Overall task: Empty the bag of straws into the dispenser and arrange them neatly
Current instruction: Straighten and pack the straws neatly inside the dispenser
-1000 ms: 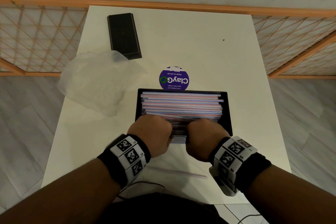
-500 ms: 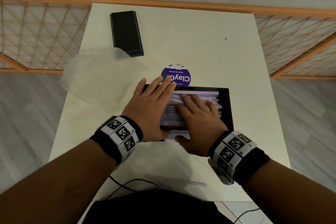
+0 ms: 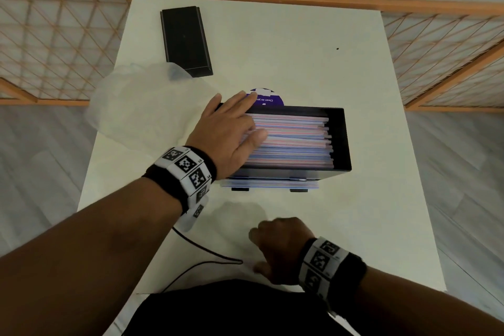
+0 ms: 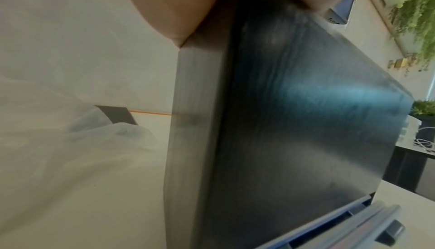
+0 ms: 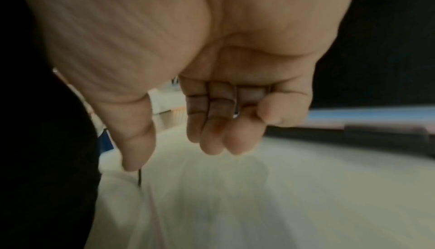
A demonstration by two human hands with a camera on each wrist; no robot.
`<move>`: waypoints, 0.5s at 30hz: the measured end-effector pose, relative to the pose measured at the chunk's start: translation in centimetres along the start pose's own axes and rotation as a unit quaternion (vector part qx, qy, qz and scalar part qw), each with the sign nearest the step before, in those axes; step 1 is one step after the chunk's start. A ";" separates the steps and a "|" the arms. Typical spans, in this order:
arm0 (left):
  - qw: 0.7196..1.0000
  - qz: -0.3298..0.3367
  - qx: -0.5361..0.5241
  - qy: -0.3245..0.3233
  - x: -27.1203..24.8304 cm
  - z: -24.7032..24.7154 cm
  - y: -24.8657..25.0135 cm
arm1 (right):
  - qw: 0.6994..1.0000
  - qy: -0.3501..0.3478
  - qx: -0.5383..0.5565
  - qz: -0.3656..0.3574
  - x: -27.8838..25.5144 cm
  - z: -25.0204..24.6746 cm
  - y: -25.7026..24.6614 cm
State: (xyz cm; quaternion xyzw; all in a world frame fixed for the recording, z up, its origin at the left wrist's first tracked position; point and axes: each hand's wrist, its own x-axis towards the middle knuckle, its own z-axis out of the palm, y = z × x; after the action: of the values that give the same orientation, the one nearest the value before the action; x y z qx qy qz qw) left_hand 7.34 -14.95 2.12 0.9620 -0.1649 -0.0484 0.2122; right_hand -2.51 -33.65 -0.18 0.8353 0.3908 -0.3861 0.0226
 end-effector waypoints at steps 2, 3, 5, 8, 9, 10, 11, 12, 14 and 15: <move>0.999 -0.005 -0.027 0.027 -0.1 0.4 -0.3 | 0.999 -0.040 -0.008 0.003 1.1 1.9 -0.1; 0.999 -0.006 -0.034 0.034 -0.1 0.5 -0.3 | 0.999 -0.043 -0.009 0.005 1.6 2.7 -0.1; 0.998 -0.010 -0.054 0.041 -0.2 0.5 -0.4 | 0.999 -0.035 -0.009 0.011 2.2 3.5 0.1; 0.995 -0.013 -0.082 0.054 -0.2 0.5 -0.4 | 0.999 -0.032 -0.036 0.010 3.1 3.5 0.2; 0.994 -0.014 -0.087 0.056 -0.2 0.5 -0.4 | 0.998 -0.029 -0.050 0.008 3.4 3.3 0.2; 0.994 -0.015 -0.089 0.057 -0.2 0.5 -0.4 | 0.998 -0.025 -0.059 0.009 3.6 3.2 0.2; 0.995 -0.015 -0.087 0.055 -0.2 0.5 -0.4 | 0.998 -0.018 -0.058 0.014 3.9 3.1 0.3; 0.995 -0.015 -0.083 0.053 -0.2 0.5 -0.4 | 0.999 -0.009 -0.047 0.022 4.2 3.0 0.4; 0.996 -0.013 -0.071 0.048 -0.2 0.5 -0.5 | 0.999 0.013 -0.017 0.043 4.5 2.8 0.7; 0.997 -0.013 -0.066 0.046 -0.2 0.5 -0.4 | 0.998 0.023 -0.007 0.052 4.7 2.6 0.9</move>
State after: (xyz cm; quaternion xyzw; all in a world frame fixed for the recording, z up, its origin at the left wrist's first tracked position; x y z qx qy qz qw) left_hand 7.25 -14.72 1.45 0.9493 -0.1390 -0.0174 0.2816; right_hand -1.68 -32.16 -5.34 0.8627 0.3503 -0.3626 0.0395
